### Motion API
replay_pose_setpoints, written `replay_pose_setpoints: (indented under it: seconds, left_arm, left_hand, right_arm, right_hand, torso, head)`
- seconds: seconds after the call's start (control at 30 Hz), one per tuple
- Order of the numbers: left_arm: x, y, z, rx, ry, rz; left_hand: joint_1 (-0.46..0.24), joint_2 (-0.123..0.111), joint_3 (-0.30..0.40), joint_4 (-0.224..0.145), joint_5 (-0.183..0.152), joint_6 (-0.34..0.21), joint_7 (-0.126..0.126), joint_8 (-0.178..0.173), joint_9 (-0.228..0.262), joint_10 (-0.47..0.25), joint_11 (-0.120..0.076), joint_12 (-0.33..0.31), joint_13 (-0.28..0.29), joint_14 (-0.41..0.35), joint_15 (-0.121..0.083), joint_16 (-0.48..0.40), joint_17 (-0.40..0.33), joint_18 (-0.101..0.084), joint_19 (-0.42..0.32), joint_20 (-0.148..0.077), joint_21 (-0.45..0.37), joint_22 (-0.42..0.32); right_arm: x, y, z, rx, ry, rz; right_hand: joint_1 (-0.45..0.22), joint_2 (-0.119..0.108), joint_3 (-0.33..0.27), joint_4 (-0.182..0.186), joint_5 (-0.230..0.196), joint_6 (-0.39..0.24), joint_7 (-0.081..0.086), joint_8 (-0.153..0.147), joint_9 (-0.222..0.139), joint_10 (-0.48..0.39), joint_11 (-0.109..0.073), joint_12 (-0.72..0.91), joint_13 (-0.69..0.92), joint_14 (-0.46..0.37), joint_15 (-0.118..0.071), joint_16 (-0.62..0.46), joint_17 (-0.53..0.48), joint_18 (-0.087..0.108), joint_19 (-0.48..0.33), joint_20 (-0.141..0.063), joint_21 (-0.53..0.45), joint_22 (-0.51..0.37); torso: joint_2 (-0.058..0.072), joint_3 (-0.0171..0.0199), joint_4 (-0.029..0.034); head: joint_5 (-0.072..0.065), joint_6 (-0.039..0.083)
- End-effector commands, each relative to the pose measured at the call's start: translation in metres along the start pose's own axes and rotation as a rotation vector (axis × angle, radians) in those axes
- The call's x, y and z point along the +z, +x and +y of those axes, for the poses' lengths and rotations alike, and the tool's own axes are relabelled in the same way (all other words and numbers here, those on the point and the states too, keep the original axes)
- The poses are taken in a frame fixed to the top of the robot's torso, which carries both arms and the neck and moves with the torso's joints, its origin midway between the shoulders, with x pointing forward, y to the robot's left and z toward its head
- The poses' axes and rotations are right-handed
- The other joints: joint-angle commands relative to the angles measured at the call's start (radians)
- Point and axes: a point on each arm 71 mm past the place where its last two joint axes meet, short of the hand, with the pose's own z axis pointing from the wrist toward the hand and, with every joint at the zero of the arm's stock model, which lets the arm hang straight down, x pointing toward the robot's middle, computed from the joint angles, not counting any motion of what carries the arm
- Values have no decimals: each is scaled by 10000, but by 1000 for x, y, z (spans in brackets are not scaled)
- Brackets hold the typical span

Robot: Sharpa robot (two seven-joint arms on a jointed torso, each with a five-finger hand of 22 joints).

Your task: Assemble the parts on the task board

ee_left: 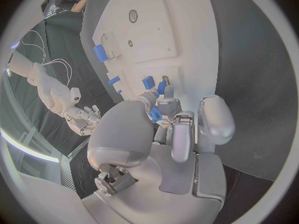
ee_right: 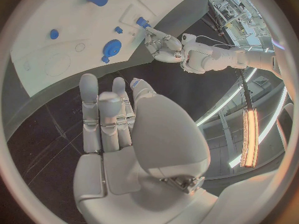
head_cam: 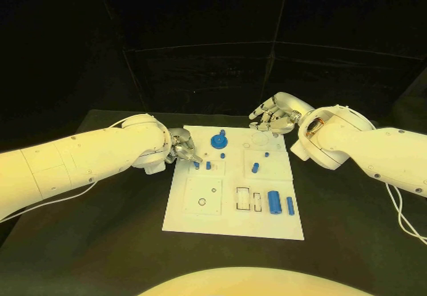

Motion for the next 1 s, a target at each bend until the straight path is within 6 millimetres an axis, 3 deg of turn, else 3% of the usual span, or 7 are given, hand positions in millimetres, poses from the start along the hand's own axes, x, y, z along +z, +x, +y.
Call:
replay_pose_setpoints:
  seconds: [0.03,1.0]
  left_arm:
    - [0,1,-1,279,-37,221]
    - [2,3,0,469,-307,575]
  left_hand:
    - [118,-16,1022,-960,69,33,-34,19,17,72,-20,22,-5,1034,-74,31,2634,20,95,-3,64,9]
    - [109,-38,1083,-984,69,28,-34,23,25,67,-22,2,-31,1034,-76,31,2634,20,96,-5,60,5]
  right_arm:
    - [0,-1,1,7,-91,2]
    - [0,0,2,11,-102,0]
  right_hand:
    - [-94,-1,22,58,47,86,7,1,-9,-44,26,-56,-9,-18,23,-36,-15,161,-55,7,-65,-8]
    - [-94,-1,22,58,47,86,7,1,-9,-44,26,-56,-9,-18,23,-36,-15,161,-55,7,-65,-8]
  torso:
    - [-5,4,-8]
    - [1,-2,-6]
  head:
    - [8,-7]
    - [9,-81]
